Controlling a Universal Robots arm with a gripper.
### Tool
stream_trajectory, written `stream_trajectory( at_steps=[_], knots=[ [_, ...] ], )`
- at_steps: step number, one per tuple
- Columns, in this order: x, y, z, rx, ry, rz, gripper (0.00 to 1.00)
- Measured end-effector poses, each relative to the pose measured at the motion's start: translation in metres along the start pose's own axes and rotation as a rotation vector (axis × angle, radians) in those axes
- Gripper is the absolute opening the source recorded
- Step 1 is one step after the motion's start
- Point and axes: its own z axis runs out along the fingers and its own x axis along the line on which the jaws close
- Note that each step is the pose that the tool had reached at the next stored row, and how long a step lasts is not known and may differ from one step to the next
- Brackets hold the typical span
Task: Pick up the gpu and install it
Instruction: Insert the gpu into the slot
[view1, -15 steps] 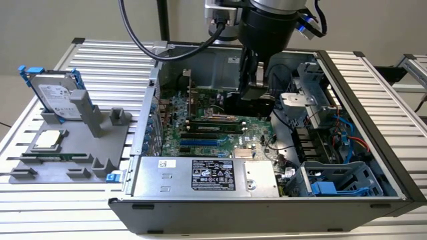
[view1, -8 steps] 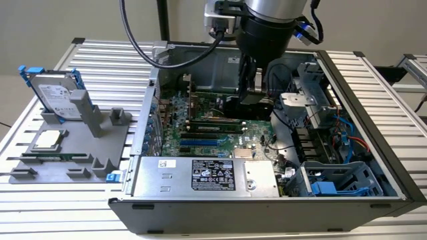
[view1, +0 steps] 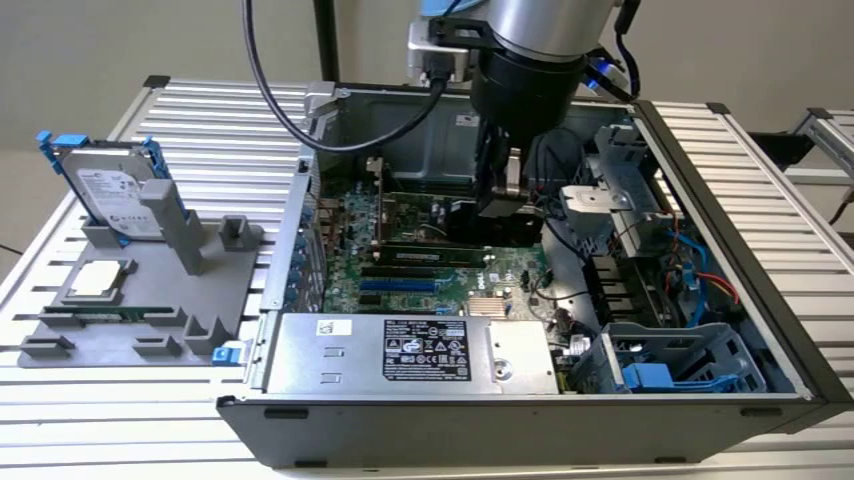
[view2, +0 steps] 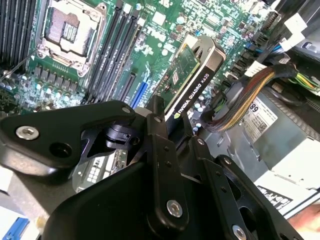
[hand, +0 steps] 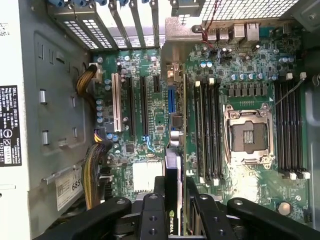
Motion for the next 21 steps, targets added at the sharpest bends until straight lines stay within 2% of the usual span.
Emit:
stream_trajectory(
  at_steps=[11, 21],
  knots=[
    [0.0, -0.0007, 0.0125, 0.0002, -0.0001, 0.0, 0.0],
    [0.0, -0.0008, 0.0132, 0.0002, 0.0, 0.0, 0.0]
  ],
)
